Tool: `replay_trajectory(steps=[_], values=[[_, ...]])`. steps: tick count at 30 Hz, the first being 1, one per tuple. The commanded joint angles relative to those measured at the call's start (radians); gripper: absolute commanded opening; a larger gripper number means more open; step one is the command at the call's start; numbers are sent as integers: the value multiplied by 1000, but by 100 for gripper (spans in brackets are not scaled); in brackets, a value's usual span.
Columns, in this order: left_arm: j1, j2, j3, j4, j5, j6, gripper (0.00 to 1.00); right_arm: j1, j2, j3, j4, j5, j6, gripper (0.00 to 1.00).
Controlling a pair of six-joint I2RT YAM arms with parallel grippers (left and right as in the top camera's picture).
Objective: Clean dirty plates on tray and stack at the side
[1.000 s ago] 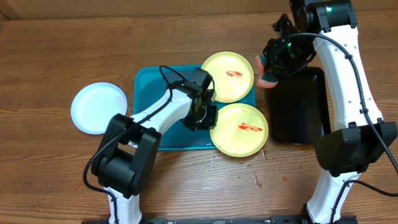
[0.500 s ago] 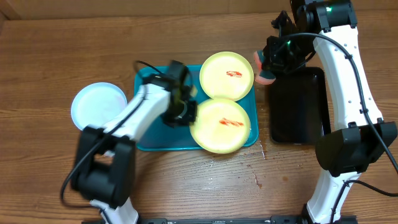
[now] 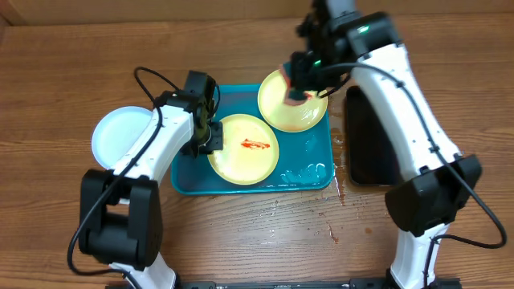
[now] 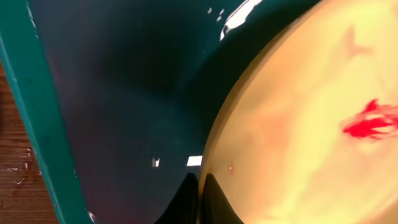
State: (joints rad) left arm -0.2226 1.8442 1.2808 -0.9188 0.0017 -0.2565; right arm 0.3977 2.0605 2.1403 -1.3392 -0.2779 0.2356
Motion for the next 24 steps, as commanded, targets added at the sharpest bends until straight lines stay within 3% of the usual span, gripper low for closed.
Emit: replay_trajectory(steps=[1, 15, 24], values=[[7, 42, -16, 1, -32, -21, 4, 46, -38, -56, 45, 87, 104, 4], [65, 47, -16, 4, 1, -19, 4, 190, -37, -430, 402, 91, 163, 4], [66, 47, -16, 6, 25, 7, 4, 199, 7, -535, 533, 113, 161, 4]])
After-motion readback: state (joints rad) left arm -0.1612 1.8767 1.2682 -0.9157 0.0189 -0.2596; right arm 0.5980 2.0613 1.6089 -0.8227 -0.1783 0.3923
